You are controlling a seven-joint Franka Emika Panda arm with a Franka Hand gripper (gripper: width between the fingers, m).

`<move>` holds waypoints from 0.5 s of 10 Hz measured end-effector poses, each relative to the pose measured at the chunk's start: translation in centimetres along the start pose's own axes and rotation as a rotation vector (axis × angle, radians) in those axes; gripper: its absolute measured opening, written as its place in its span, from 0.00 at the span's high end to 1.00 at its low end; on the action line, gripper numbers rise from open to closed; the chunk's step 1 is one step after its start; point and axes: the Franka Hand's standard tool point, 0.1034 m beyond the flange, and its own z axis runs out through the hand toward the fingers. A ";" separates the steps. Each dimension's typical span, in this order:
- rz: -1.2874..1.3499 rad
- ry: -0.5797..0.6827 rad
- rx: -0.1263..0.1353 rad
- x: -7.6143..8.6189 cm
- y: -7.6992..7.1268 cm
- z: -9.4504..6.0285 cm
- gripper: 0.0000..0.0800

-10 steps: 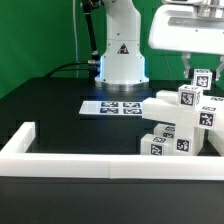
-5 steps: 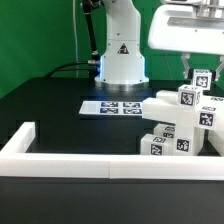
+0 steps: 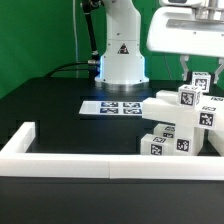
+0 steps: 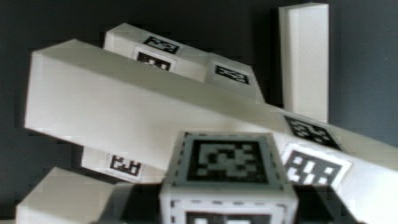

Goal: Assemble chair

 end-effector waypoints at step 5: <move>-0.007 0.051 0.011 0.3 -0.5 0.0 0.64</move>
Offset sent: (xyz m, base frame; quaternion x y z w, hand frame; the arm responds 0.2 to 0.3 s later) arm -0.0021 0.0042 -0.0090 0.0030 0.0191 -0.0024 0.9998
